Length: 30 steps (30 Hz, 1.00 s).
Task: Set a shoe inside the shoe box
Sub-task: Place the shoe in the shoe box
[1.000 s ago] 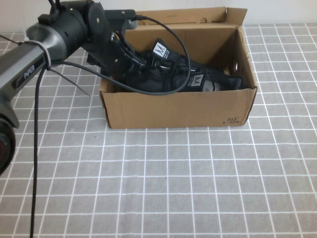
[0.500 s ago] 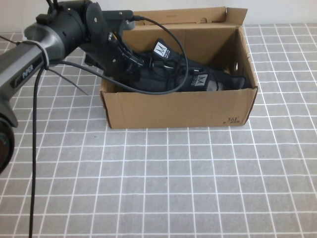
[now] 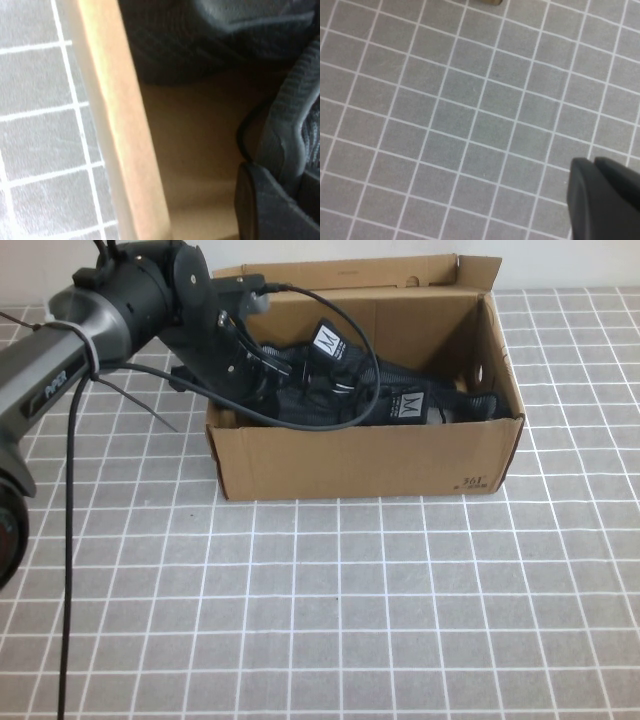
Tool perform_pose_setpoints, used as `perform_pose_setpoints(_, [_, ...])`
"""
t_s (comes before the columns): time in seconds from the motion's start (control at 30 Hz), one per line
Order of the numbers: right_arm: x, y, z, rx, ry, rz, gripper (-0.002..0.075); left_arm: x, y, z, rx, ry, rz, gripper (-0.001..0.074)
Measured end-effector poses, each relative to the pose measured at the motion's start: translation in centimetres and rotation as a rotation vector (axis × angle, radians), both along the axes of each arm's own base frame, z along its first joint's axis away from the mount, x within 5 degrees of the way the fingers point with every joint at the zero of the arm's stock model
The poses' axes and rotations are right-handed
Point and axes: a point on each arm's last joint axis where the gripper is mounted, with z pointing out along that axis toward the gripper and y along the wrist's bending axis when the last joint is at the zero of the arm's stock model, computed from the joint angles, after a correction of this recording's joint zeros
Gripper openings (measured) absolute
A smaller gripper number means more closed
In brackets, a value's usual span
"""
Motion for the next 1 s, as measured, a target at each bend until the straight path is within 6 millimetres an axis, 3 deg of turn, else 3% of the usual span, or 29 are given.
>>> perform_pose_setpoints(0.4, [0.0,0.1,-0.1,0.004,0.001,0.009,-0.0016,-1.7,0.7,2.7,0.001,0.051,0.036,0.0066])
perform_pose_setpoints(0.77, [0.0,0.1,-0.3,0.004,0.005,0.014,-0.0016,-2.1,0.8,2.7,0.020,0.084,0.034,0.0069])
perform_pose_setpoints(0.87, [0.0,0.2,-0.3,0.004,0.006,0.023,-0.0016,-2.1,0.8,2.7,0.021,0.083,0.033,0.0108])
perform_pose_setpoints(1.0, [-0.1,0.3,-0.3,0.015,0.013,0.036,-0.0016,-2.1,0.8,2.7,0.024,0.079,0.024,0.0224])
